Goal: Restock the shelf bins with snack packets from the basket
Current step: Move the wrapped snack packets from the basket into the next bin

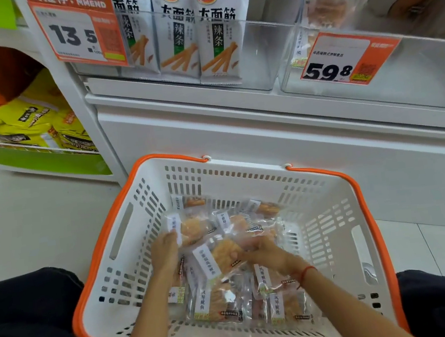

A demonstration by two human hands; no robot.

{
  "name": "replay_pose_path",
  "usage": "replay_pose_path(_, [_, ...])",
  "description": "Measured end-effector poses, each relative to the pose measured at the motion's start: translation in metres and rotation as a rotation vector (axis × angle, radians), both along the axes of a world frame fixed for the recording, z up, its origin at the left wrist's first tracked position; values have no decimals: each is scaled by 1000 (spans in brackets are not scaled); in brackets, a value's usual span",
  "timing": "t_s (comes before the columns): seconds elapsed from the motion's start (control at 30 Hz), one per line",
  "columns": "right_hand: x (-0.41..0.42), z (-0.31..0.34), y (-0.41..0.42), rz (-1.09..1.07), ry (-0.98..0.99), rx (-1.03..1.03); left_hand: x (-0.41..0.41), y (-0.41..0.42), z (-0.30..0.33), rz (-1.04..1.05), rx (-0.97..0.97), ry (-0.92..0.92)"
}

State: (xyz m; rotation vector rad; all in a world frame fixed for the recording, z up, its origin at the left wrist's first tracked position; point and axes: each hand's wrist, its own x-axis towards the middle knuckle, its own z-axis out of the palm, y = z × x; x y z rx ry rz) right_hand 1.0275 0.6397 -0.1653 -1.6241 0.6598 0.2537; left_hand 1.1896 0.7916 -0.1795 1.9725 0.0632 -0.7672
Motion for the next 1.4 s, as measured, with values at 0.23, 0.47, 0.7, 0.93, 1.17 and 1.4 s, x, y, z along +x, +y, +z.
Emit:
replay_pose_path(0.23, [-5, 22, -30, -232, 5, 214, 5, -20, 51, -241, -130, 63])
replay_pose_path(0.47, [8, 7, -5, -500, -34, 53, -20, -38, 42, -265, -240, 272])
replay_pose_path(0.7, [36, 8, 21, -449, -91, -80, -12, -28, 24, -258, -125, 111])
replay_pose_path(0.93, [3, -37, 2, 365, 389, -977, 24, -6, 29, 38, 11, -28])
replay_pose_path(1.17, [-13, -31, 0, 220, 202, -1030, 44, -7, 13, 131, -171, 328])
replay_pose_path(1.4, [16, -36, -4, -677, 464, -343, 44, -4, 9, 62, -220, 379])
